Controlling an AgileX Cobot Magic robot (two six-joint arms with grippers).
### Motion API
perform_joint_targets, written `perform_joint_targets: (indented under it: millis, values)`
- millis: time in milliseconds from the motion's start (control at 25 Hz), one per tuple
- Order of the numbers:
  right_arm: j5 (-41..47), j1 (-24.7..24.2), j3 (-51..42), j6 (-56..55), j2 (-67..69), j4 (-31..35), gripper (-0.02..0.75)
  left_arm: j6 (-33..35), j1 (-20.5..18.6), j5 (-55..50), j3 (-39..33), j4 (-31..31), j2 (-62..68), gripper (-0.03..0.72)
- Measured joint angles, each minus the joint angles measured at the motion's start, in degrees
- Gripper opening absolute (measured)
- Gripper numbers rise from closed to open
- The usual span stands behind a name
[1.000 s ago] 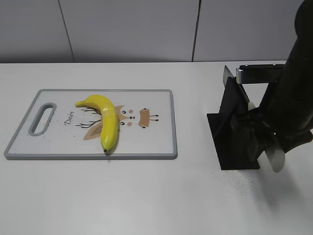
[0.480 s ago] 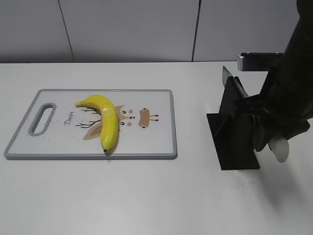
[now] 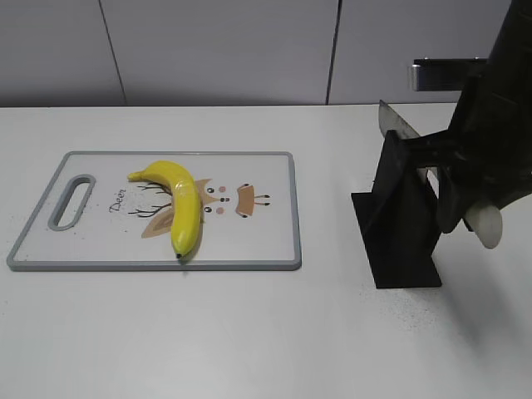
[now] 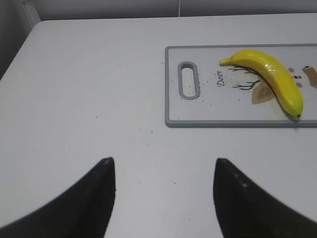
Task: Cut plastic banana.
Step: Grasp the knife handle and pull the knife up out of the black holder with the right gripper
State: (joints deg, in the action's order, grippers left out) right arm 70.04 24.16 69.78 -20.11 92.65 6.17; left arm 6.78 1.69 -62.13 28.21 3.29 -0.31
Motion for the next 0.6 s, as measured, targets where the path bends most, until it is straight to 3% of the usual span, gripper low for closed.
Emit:
perform_joint_targets:
  millis: [600]
  values:
    - [0.2,0.0,3.3,0.3,-5.9,-1.4,0.160,0.0,0.0,0.0,0.0,0.0,0.0,0.589]
